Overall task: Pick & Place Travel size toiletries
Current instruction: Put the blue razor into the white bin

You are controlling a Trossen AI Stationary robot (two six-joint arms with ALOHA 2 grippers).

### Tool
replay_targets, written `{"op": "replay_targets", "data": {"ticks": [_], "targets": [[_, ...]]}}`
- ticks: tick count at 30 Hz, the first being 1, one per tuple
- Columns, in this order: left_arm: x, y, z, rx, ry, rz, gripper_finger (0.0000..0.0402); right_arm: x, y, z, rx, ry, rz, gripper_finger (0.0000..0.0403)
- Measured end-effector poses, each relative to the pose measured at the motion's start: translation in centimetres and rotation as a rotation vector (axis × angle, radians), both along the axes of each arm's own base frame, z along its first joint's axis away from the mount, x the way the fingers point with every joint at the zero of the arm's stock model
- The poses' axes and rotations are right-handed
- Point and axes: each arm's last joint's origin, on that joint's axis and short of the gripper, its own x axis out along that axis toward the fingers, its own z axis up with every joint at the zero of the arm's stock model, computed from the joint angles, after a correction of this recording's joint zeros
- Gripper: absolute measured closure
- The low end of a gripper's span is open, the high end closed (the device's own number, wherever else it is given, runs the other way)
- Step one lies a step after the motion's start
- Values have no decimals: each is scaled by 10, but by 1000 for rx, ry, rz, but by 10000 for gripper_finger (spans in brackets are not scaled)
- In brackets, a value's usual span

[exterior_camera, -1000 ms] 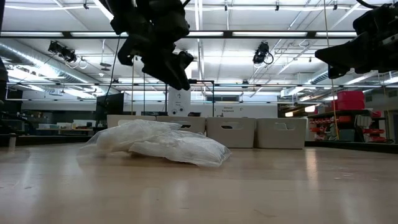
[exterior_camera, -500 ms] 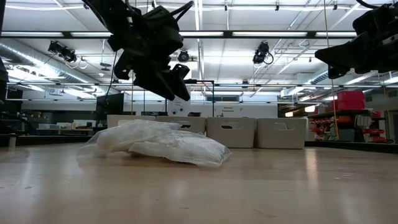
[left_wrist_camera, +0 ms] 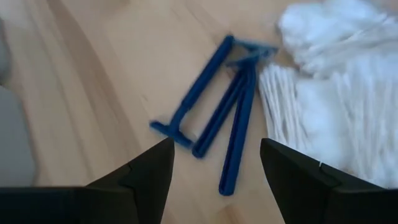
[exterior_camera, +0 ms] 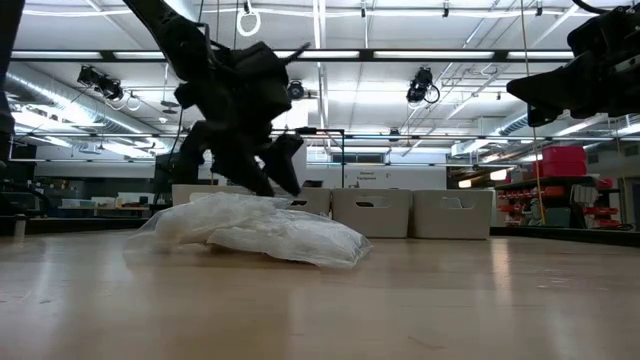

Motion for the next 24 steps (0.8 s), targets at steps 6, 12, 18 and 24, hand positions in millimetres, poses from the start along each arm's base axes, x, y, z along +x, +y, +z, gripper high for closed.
{"op": "replay_targets", "data": {"ticks": [6,12,18,24], "targets": [[1,0,-14,-1,47,-17,152,0,0,0,0,0,6,389],[4,3,-18,26,27,-51,152,0,0,0,0,0,6,389],[4,4,-27,26,57,-59,152,0,0,0,0,0,6,389],[4,6,-27,50,45,-72,152,0,0,0,0,-1,6,389]]}}
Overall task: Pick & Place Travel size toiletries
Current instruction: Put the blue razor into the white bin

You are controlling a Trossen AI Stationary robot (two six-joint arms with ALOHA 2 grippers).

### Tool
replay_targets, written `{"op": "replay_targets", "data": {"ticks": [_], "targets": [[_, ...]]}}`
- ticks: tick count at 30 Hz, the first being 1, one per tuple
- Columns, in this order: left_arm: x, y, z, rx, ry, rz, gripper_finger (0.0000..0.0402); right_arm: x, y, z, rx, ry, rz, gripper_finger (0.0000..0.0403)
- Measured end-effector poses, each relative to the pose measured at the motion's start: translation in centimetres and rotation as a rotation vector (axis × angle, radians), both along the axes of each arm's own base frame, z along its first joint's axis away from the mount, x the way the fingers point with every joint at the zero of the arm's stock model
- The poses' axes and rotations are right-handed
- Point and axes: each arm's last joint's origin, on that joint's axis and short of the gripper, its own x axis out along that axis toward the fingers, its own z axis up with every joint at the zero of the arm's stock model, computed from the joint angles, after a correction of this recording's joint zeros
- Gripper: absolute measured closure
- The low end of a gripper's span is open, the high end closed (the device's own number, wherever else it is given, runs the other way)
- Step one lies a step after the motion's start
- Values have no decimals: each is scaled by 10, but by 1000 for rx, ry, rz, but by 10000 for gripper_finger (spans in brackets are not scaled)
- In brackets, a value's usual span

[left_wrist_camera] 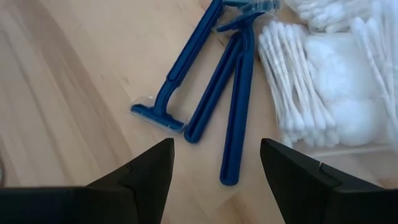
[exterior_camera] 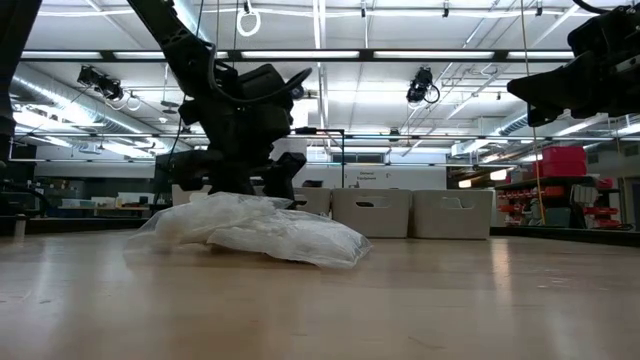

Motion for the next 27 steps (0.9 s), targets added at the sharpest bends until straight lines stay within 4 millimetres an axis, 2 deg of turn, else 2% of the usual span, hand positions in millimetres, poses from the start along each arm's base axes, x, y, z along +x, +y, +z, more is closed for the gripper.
{"op": "replay_targets", "data": {"ticks": [17,27], "targets": [[0,3,0,3,-9,-10,152,0,0,0,0,0,0,389],[2,5,-12,-26,-3,-24,152,0,0,0,0,0,0,389]]}}
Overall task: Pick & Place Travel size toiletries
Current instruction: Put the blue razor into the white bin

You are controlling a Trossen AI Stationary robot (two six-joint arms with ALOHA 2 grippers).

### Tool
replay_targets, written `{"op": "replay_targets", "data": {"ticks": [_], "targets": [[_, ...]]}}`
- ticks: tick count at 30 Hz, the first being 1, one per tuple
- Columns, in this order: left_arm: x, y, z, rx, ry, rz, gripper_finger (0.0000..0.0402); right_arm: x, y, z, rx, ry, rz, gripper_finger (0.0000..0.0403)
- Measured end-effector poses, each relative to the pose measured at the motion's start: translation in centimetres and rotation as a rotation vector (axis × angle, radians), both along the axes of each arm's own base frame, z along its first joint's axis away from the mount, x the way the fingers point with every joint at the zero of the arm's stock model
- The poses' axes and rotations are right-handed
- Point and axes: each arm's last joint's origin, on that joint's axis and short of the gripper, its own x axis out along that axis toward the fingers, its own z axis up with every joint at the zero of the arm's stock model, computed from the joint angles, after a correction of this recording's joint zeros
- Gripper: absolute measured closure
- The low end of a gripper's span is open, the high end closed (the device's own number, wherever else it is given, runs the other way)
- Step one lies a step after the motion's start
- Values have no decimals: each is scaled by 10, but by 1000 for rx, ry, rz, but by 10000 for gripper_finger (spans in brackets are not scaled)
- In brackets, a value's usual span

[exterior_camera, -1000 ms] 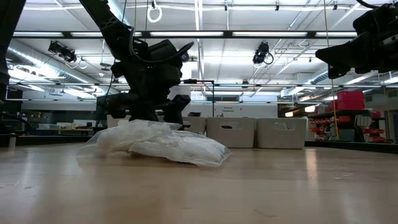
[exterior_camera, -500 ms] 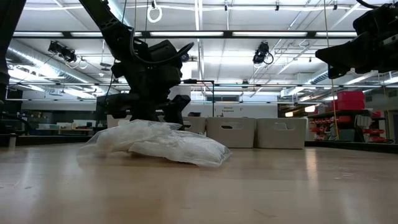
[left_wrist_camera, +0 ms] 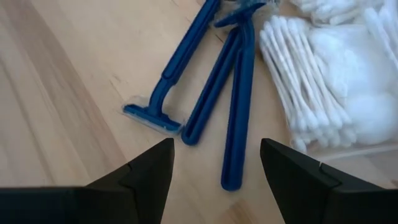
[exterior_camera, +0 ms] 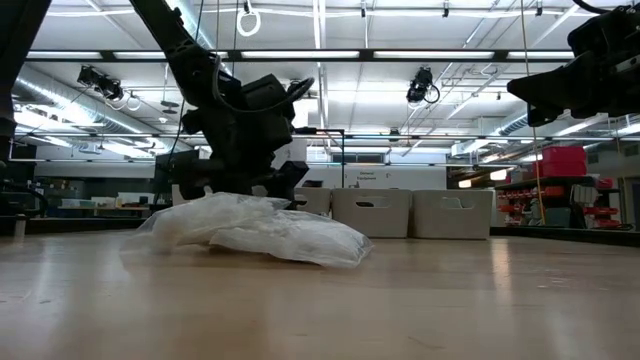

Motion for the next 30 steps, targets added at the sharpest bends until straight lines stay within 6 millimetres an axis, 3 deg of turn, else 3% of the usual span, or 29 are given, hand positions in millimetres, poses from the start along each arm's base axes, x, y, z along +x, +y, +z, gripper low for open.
{"op": "replay_targets", "data": {"ticks": [13,30], "targets": [[1,2,-9,-15,11,-23,159,0,0,0,0,0,-1,389],[-1,2,-10,-29,30,-14,278,0,0,0,0,0,0,389]]}}
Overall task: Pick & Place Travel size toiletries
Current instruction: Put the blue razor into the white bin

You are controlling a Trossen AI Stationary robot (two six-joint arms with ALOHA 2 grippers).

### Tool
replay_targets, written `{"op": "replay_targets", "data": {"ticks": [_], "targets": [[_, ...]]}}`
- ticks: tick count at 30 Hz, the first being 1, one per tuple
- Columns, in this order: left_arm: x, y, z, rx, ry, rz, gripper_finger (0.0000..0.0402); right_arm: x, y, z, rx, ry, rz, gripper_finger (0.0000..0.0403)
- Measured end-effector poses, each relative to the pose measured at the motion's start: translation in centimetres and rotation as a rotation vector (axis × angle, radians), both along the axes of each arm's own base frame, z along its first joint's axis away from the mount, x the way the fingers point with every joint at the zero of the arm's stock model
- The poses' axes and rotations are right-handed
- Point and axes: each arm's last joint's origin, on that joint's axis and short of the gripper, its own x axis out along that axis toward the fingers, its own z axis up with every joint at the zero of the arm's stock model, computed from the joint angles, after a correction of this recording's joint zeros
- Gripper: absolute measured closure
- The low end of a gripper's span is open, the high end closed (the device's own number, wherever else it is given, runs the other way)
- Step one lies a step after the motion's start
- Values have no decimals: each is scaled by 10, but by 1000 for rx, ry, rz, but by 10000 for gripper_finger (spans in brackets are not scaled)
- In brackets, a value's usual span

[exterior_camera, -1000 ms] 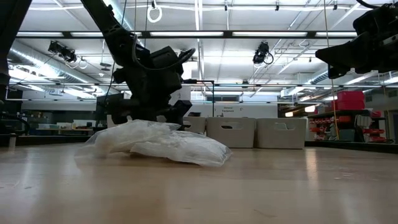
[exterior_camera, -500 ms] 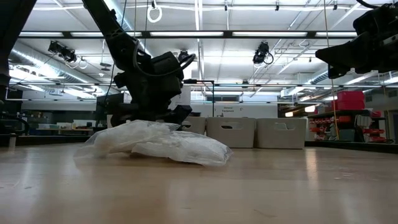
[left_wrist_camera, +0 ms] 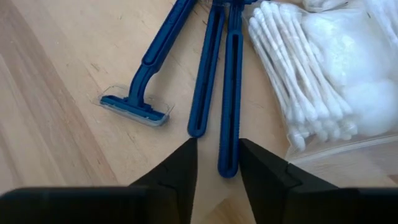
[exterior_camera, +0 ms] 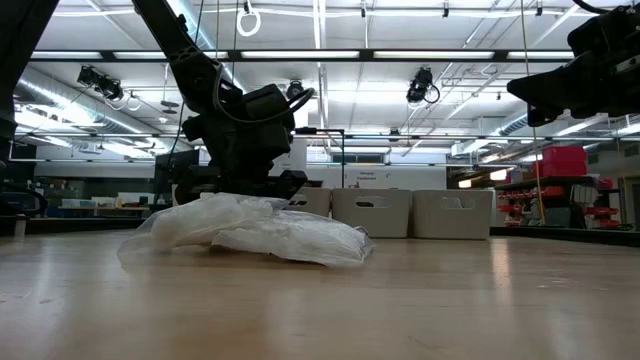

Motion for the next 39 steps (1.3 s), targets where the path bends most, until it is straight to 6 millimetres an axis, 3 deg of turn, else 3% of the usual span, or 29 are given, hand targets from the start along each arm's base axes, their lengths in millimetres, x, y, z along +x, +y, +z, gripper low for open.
{"op": "replay_targets", "data": {"ticks": [19,39], "targets": [[-3,-1,-1,-6,37,3,343,0,0,0,0,0,0,389],[-4,-1,0,-9,54,21,349,0,0,0,0,0,0,389]]}}
